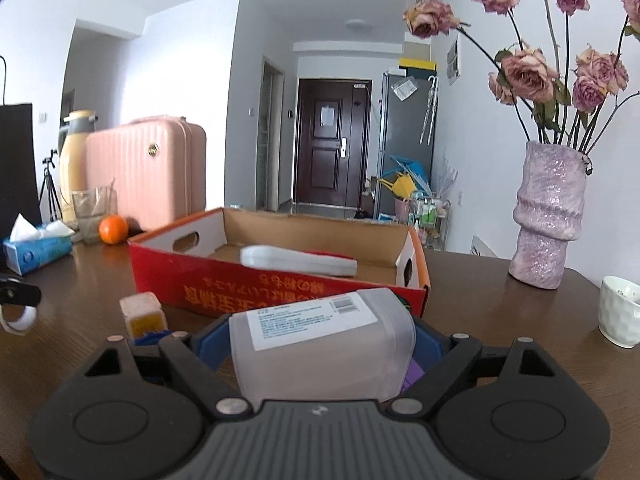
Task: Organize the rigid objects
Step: 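Lift the white jug with the right tool while the left tool holds the ring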
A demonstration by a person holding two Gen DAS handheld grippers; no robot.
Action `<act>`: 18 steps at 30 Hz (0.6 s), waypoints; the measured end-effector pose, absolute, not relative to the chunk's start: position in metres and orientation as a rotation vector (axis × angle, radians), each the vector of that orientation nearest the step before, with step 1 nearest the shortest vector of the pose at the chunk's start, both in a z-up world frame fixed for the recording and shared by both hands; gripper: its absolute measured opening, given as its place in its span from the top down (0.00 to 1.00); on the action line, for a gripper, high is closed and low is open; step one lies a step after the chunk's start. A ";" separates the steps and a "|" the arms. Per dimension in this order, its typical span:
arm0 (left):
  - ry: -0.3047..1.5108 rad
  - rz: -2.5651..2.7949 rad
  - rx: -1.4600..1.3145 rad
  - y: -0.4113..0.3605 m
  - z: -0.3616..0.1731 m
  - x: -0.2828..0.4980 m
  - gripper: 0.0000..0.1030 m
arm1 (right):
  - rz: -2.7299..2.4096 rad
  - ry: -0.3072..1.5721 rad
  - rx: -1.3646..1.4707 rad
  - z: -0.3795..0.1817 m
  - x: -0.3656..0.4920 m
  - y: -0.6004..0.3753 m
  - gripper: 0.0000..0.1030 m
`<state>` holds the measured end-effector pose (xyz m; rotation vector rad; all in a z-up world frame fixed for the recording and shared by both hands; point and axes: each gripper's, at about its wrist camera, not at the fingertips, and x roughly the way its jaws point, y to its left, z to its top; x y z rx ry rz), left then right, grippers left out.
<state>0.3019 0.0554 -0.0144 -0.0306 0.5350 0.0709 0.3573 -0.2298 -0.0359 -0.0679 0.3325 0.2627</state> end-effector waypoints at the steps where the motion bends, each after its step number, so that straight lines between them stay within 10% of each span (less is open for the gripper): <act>1: 0.532 0.071 -0.031 0.055 -0.014 0.301 0.76 | 0.267 0.326 -0.064 -0.034 0.354 -0.228 0.14; 18: 0.474 0.047 -0.038 0.042 0.009 0.292 0.76 | 0.288 0.259 0.023 -0.010 0.327 -0.211 0.14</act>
